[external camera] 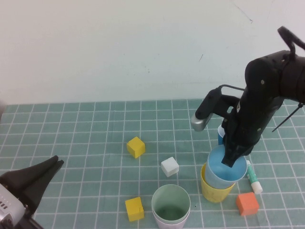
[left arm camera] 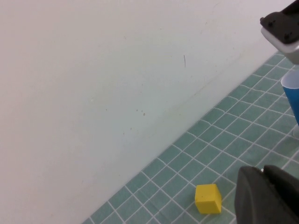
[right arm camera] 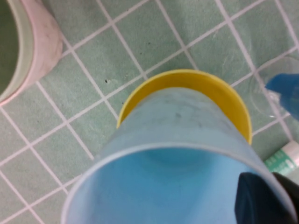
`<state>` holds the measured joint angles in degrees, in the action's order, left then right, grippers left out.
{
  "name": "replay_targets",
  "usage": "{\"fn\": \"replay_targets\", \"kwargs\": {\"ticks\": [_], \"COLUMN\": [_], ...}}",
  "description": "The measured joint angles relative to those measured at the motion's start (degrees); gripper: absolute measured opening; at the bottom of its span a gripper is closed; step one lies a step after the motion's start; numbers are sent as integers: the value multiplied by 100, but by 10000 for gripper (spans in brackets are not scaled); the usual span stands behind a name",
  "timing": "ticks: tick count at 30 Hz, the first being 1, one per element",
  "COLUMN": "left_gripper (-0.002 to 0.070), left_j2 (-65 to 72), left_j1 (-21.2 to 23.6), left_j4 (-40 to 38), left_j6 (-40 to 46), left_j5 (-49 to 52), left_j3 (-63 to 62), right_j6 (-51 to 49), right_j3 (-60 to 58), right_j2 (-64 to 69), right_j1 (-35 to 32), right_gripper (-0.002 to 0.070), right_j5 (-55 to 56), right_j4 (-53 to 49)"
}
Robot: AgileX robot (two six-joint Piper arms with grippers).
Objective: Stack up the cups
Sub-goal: Place the blue cup on the yellow cup
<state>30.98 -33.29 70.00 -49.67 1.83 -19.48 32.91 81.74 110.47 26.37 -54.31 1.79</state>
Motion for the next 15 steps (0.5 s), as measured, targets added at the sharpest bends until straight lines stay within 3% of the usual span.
{"fn": "replay_targets", "kwargs": {"ticks": [5,12,15], "left_gripper": [-1,-1,-1], "left_j2": [0,0,0], "left_j1": [0,0,0], "left_j4": [0,0,9], "left_j6": [0,0,-18], "left_j5": [11,11,11], "left_j3": [0,0,0], "right_j6": [-147,-527,-672], "right_j3": [0,227,604], "right_j2": [196,189,189], "right_j1": [0,0,0], "right_gripper": [60,279,316], "right_j5": [28,-17,-299], "right_j4": [0,-21,-21]}}
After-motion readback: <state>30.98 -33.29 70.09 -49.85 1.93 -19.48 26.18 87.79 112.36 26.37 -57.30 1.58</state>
